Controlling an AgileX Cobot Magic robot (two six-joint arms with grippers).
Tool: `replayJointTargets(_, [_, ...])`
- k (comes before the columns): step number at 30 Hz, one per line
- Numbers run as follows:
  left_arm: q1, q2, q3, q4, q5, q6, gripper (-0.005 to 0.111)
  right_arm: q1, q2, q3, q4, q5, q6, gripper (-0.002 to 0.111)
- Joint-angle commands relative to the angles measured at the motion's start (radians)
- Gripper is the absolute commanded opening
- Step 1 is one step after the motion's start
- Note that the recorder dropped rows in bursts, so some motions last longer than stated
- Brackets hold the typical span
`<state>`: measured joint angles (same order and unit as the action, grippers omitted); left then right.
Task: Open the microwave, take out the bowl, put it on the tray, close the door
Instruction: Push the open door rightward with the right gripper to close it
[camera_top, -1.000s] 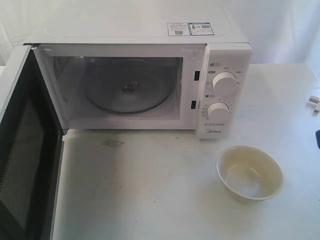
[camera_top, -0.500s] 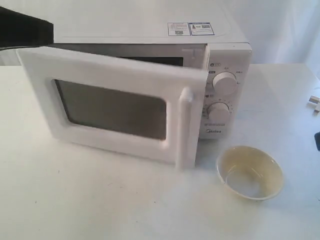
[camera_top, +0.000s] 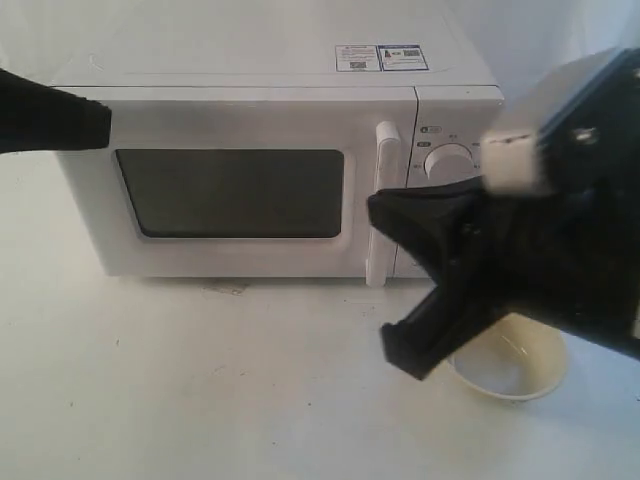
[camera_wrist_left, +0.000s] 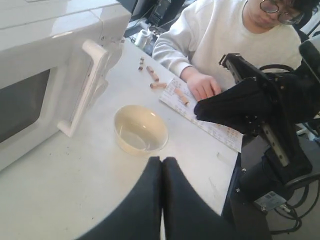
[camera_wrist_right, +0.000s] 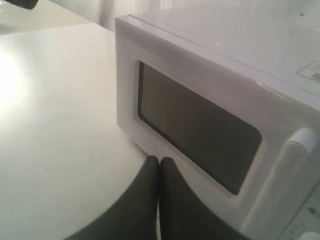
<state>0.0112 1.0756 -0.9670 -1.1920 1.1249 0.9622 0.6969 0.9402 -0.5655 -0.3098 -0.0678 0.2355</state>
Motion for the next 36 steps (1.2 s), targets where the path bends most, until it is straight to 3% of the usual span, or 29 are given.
replayJointTargets(1, [-0.005, -0.066, 0.013, 0.083, 0.003, -0.068, 0.000, -0.007, 0.149, -0.033, -0.008, -0.110, -0.121, 0.000])
replayJointTargets(13, [-0.005, -0.380, 0.013, 0.596, -0.007, -0.437, 0.000, -0.011, 0.450, -0.263, -0.004, -0.110, -0.300, 0.000])
replayJointTargets(21, [-0.005, -0.614, 0.013, 1.008, 0.038, -0.725, 0.000, -0.104, 0.522, -0.374, 0.010, -0.046, -0.314, 0.000])
replayJointTargets(27, [-0.005, -0.718, 0.013, 1.061, 0.072, -0.769, 0.000, -0.170, 0.563, -0.425, 0.010, -0.030, -0.335, 0.000])
replayJointTargets(36, [-0.005, -0.761, 0.013, 1.068, 0.072, -0.780, 0.000, -0.191, 0.605, -0.470, -0.001, 0.019, -0.345, 0.000])
